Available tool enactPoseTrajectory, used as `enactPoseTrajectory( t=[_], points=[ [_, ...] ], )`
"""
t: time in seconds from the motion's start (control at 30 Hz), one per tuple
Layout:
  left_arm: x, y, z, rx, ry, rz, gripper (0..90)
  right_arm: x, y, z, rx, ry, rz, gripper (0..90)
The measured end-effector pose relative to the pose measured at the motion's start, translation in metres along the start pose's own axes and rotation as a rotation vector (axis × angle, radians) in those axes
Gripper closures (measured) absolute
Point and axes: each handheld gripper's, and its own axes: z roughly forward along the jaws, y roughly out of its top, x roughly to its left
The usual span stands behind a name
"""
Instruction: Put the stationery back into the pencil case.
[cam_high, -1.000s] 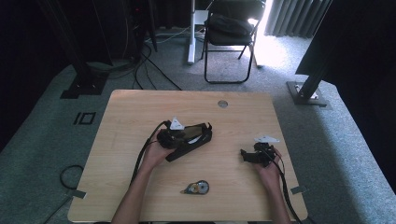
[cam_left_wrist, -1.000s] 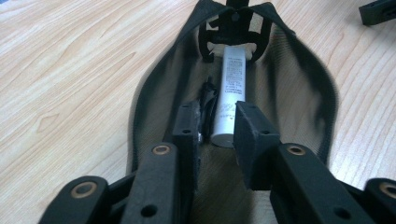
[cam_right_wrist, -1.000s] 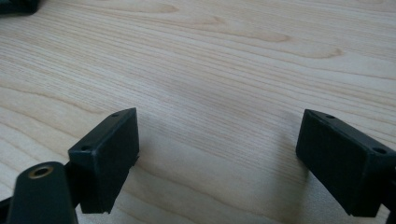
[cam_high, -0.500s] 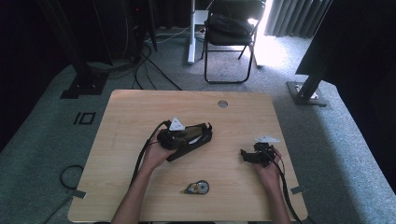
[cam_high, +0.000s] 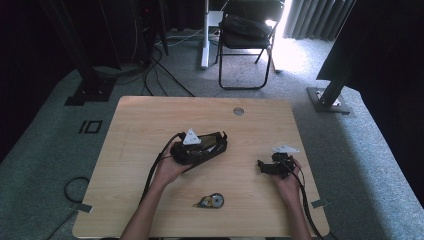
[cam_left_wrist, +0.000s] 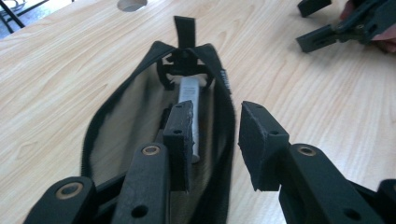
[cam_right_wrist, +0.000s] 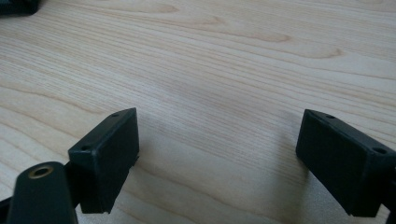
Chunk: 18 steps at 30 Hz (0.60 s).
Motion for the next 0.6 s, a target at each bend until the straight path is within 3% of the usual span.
enactPoseTrajectory(
  t=[0.6],
  points=[
    [-0.030,-0.002,0.003,-0.002,-0.053,0.037,60.9,0.000,0.000,0.000,0.000,0.000,0.000,13.2]
  ],
)
